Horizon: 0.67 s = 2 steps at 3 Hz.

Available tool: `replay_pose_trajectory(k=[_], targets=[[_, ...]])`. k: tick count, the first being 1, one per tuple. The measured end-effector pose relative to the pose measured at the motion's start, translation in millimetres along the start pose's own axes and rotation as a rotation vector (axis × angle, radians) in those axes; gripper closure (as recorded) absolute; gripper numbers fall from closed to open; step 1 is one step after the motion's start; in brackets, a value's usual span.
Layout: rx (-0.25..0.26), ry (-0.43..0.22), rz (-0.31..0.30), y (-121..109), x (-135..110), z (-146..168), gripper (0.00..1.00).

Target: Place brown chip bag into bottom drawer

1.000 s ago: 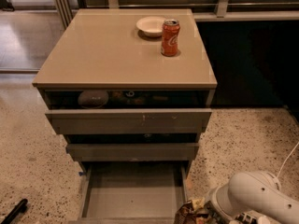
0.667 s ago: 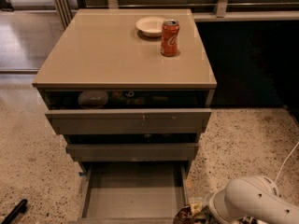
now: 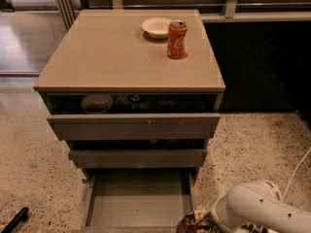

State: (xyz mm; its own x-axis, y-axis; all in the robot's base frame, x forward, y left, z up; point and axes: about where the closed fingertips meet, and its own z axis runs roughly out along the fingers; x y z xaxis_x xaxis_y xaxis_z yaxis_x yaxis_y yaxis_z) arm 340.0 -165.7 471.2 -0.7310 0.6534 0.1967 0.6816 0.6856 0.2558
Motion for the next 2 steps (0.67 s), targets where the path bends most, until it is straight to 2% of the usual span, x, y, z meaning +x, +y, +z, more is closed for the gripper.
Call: replay_pose_trajectory(k=[1,2], targets=[[0.0,-0.033,-0.007,24,-1,-8,1.0],[-0.011,-0.082,-0.006,46,-11,-35,1.0]])
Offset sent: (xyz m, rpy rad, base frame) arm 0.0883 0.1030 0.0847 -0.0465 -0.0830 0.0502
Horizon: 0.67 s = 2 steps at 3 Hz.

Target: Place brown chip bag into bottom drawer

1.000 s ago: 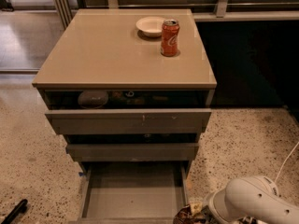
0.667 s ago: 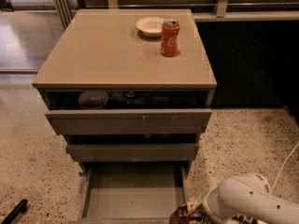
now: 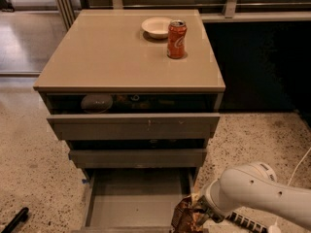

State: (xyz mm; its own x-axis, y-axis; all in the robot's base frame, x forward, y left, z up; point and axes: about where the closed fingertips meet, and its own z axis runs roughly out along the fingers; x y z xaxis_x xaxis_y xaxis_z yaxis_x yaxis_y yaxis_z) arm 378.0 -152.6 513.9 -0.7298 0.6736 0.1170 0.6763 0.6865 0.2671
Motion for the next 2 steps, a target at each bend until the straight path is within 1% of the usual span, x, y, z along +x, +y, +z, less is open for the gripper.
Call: replay_pose_trajectory(k=[1,2], targets=[[-0.006,-0.006,0.009,-6.3,-4.5,-5.2,1.0],[-0.023,-0.01,0.013,0.6,-9.7,-12.3,1.0]])
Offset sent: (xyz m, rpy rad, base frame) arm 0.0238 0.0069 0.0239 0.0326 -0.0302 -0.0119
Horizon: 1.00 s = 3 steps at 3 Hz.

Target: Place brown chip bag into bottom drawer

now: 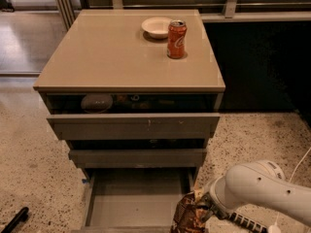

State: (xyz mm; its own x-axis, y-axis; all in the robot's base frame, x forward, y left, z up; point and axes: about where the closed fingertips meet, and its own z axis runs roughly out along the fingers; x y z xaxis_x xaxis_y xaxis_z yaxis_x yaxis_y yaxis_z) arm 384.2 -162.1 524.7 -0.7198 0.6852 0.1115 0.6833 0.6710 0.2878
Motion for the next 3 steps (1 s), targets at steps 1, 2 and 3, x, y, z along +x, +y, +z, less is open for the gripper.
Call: replay_pose_trajectory(k=[1,2,3], targets=[[-0.014,-0.003,-0.002,21,-6,-10,1.0],[-0.022,-0.001,-0.004,57,-13,-23,1.0],[-0.022,-0.001,-0.004,57,-13,-23,1.0]])
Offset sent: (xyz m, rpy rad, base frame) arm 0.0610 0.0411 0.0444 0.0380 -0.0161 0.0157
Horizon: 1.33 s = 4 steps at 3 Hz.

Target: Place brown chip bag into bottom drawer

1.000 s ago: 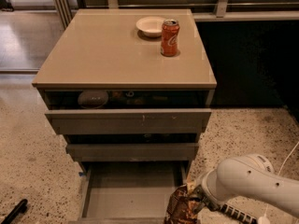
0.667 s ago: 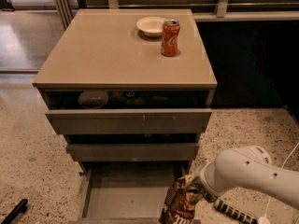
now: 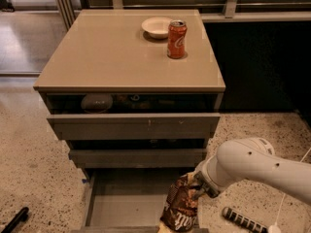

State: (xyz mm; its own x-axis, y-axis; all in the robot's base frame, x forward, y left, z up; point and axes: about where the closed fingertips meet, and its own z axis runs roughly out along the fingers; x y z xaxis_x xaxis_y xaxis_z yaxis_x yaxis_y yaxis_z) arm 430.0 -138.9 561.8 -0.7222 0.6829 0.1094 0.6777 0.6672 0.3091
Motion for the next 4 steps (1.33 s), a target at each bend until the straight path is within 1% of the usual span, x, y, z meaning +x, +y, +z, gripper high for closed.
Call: replay_pose_trajectory(k=[1,2,3,4], targets=[[0.016,0.003,0.002,-11,1,5,1.0],[0.071,0.03,0.0,-34,16,32,1.0],[0.136,0.083,0.065,-98,36,62,1.0],[0.132,0.063,0.139,-164,29,61,1.0]])
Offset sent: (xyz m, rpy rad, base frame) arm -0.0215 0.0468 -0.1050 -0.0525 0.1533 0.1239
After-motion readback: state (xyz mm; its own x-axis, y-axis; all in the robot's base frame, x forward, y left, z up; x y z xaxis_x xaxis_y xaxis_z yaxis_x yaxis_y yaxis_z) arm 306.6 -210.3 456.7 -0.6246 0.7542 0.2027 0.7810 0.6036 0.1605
